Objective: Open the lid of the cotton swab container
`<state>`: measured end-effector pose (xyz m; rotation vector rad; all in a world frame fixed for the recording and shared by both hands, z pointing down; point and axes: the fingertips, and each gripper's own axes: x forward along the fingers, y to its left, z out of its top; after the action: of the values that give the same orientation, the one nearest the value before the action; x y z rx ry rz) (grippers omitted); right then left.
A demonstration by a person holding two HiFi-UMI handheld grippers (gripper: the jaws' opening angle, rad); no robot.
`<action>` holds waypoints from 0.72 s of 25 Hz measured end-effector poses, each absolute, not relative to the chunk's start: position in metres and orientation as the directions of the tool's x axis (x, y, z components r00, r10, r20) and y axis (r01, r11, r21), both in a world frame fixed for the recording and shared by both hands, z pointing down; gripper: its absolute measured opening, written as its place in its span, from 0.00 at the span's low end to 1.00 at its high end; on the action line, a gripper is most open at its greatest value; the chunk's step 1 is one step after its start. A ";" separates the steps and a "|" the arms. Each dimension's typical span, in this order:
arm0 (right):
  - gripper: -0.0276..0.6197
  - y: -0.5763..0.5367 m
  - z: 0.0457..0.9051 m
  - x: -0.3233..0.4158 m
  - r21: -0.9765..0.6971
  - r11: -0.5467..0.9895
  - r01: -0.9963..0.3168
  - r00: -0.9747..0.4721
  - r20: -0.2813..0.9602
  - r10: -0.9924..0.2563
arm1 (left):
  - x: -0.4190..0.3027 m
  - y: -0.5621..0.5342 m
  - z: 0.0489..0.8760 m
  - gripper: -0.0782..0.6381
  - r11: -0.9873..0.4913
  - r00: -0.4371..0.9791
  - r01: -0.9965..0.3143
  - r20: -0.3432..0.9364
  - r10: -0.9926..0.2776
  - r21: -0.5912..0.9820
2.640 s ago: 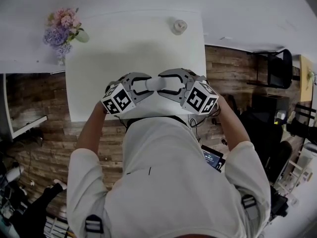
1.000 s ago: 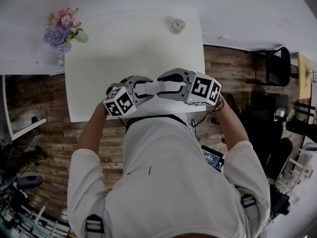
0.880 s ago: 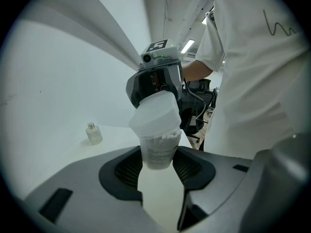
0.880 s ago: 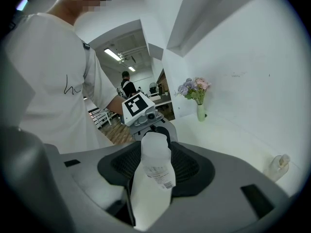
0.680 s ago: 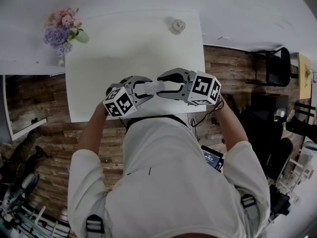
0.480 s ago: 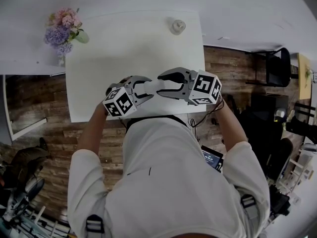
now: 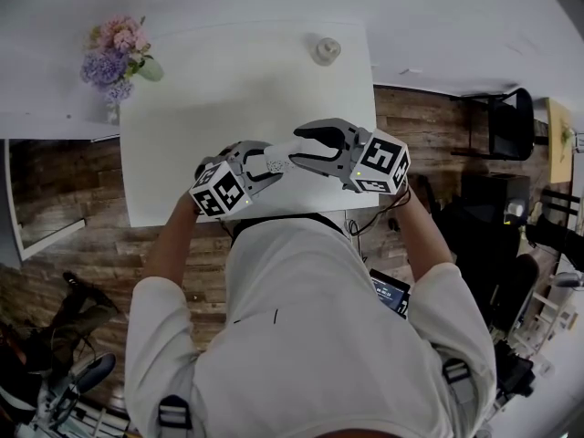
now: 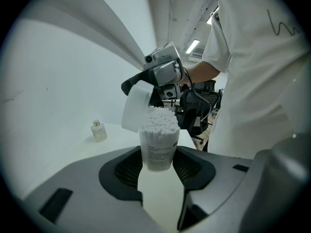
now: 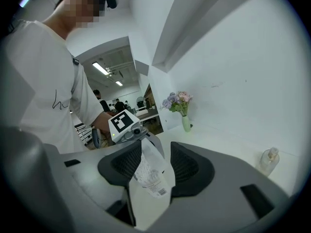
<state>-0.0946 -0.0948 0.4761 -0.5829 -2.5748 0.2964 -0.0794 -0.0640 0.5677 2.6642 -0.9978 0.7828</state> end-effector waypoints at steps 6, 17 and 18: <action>0.32 -0.104 0.474 -0.098 -0.282 0.909 0.309 -0.823 0.399 0.403 | -0.081 -0.066 0.567 0.39 -0.741 0.617 -0.671 0.541 -0.571 -0.018; 0.22 -0.116 0.476 -0.107 -0.252 0.939 0.232 -0.859 0.399 0.319 | -0.080 -0.066 0.569 0.39 -0.733 0.603 -0.680 0.541 -0.586 -0.036; 0.21 -0.117 0.477 -0.108 -0.251 0.941 0.226 -0.861 0.401 0.313 | -0.079 -0.065 0.568 0.39 -0.734 0.603 -0.678 0.541 -0.586 -0.040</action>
<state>-0.1078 -0.1165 0.4771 -0.3878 -2.6490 0.2712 -0.0790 -0.0654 0.5682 2.6583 -1.0574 0.8048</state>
